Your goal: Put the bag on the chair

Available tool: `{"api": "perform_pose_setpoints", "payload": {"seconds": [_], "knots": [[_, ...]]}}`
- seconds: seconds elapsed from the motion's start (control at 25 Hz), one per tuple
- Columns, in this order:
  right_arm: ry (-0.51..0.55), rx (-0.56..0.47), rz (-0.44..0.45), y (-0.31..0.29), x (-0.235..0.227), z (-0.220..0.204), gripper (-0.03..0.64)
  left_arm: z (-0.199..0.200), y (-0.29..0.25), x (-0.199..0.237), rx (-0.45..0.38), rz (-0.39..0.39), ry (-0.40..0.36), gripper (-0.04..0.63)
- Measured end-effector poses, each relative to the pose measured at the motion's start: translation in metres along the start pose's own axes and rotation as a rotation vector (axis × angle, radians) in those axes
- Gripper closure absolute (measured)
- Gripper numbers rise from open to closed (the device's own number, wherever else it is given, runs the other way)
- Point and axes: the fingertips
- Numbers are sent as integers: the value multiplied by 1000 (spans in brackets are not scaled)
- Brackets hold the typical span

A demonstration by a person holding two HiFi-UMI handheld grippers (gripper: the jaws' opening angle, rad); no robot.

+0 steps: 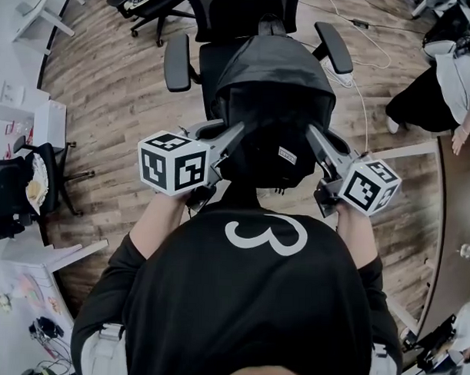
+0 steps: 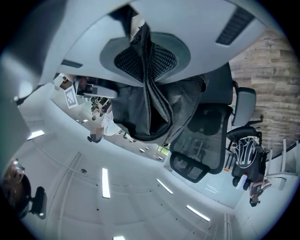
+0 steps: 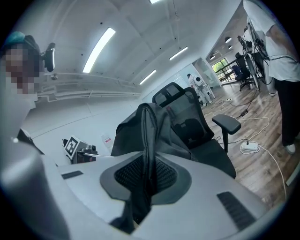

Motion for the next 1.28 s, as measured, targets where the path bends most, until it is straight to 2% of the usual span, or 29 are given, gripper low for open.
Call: {"api": "perform_pose_setpoints", "payload": {"seconds": [0.4,1.28], "knots": [[-30,38,-10,-64,-48,56,559,67,-36,63,27,1,22,549],[-58,86,-39,-178,-121,147,560,173,-90,176,78,-5,53,549]]}}
Point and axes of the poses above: the fingertips, and each gripper's own axes: y backward along the fingers, x to its left, z out of its top, and after that the axes turned 10 degrees about x, right-handed
